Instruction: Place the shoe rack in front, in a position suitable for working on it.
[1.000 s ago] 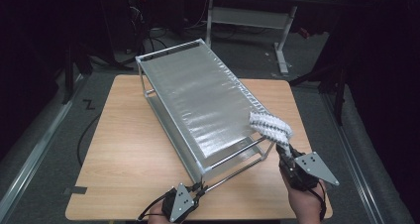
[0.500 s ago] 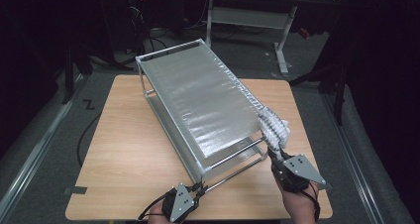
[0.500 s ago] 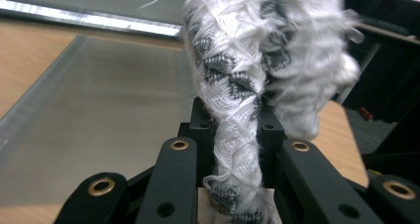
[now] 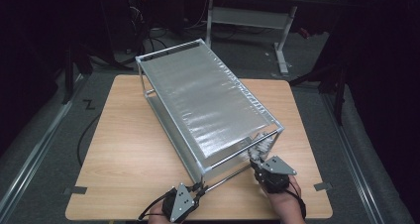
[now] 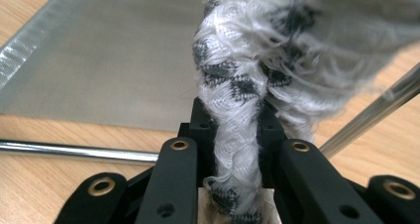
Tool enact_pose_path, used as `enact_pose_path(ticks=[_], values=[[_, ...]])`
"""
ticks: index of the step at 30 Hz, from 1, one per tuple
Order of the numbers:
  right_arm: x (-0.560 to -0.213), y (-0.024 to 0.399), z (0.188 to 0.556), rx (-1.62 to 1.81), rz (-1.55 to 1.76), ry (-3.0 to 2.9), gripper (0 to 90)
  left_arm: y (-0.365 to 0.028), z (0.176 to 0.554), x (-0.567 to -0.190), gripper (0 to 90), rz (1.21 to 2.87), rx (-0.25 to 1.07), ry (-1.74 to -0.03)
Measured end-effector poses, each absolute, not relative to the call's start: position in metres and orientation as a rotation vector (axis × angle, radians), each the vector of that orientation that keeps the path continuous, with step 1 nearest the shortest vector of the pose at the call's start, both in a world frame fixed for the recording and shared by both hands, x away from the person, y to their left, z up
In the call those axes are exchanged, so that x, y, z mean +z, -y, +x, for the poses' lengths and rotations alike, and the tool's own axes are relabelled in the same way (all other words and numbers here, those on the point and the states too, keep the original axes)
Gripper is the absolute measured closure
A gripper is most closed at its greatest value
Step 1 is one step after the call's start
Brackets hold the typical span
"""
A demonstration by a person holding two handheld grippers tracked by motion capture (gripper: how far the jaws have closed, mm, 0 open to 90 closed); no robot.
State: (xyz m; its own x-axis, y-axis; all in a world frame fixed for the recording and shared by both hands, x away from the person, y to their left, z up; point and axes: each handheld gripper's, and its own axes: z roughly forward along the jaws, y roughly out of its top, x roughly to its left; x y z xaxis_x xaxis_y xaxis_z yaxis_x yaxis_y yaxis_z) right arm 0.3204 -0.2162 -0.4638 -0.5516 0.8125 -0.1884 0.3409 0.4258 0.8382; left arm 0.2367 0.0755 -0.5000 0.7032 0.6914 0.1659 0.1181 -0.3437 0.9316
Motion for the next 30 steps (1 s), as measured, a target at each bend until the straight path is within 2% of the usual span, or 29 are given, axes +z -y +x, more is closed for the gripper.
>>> enact_pose_path(ticks=[8,17,30], values=[[-0.457,0.228,0.324,1.072,1.018,-2.038,76.9,-0.075,0.237,-0.5,78.8,1.854,0.677,-0.633],[-0.409,0.255,0.317,1.198,1.035,-1.749,76.0,-0.075,0.237,-0.5,78.8,1.852,0.676,-0.632],[-0.409,0.234,0.305,1.221,0.949,-1.811,76.2,-0.075,0.237,-0.5,78.8,1.853,0.674,-0.629]])
